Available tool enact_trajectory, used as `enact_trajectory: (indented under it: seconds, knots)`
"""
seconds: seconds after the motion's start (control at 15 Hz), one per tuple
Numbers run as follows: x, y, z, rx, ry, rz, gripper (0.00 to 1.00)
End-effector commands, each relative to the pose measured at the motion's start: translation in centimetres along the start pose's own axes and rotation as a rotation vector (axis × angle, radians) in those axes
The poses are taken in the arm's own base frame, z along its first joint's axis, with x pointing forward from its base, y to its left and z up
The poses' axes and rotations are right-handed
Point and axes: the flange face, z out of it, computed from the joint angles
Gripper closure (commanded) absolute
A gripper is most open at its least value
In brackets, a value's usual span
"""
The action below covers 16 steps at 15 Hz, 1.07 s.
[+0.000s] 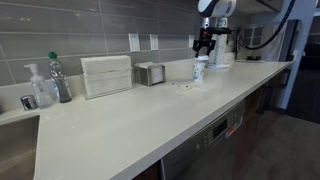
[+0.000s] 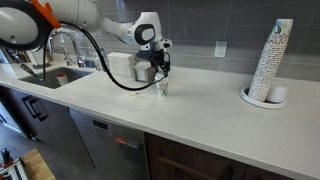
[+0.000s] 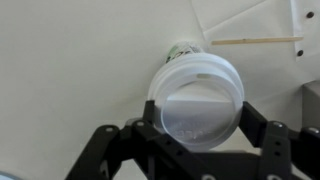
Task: Put the lid on the cup
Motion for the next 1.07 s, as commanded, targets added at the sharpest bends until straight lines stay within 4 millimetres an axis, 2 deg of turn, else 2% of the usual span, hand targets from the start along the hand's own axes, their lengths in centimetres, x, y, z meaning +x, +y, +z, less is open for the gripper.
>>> enact_trajectory:
  seconds: [0.0,0.6,1.0]
  knots:
    - [1.4,-0.2,1.5,0.033,-0.016,-0.007,0.43]
    - [2.0,-0.6,3.6,0.031,-0.101,-0.012,0.43]
    - [2.7,-0.7,4.0,0.026,-0.084,-0.015,0.43]
